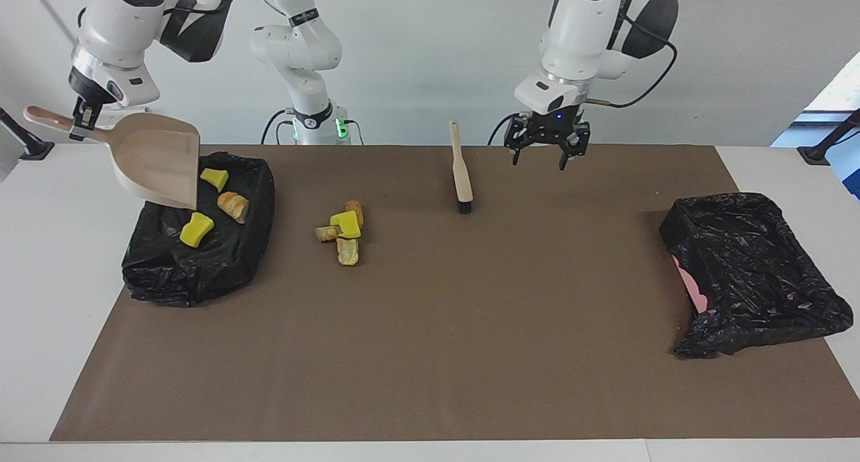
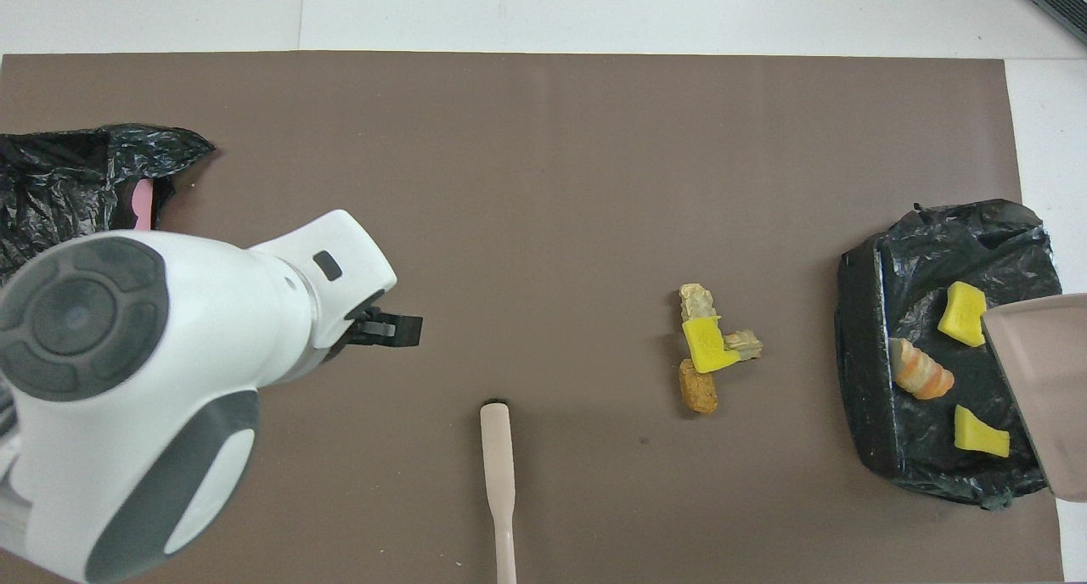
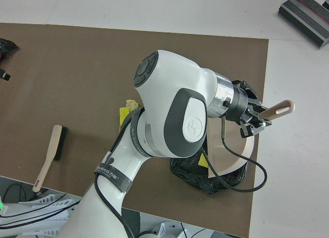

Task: Sweep and dump trash in bin

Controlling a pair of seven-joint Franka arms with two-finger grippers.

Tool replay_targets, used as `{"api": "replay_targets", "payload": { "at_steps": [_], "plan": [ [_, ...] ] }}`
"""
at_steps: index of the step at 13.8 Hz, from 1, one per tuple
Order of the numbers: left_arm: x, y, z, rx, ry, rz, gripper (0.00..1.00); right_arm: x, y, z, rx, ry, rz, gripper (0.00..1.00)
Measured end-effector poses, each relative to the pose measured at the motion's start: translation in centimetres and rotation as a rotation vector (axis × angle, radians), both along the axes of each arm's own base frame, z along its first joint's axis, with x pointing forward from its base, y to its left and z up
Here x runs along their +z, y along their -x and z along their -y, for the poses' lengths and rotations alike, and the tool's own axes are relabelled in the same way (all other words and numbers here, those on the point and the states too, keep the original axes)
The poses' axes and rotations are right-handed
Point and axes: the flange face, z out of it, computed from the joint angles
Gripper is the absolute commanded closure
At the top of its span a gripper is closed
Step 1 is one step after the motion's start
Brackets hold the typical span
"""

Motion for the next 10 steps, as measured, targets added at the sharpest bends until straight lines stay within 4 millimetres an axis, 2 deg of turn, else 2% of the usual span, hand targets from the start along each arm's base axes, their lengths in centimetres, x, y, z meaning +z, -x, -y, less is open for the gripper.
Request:
{"api": "replay_targets", "payload": {
  "at_steps": [2,4,7,10],
  "plan": [
    [3.2,-2.6,-3.8,-0.005,-0.004,0.028,0.00,1.9,-0.2,-2.5,-0.104,-0.048,0.046,1.00],
    [5.9,-3.7,-8.1,0.001,-0.014,0.032,0.00,3.3,-0.5,-6.4,-0.209,-0.076,0.097,1.00],
    [9.0,-4.0,-13.1,0.016,-0.027,0.019,0.00,3.1,-0.5,-12.6,-0.415,-0.163,0.184,1.00],
    [10.8,-3.9,-16.1,0.029,-0.031,0.016,0.00,2.4,-0.3,-18.6,-0.659,-0.234,0.316,1.00]
  ]
}}
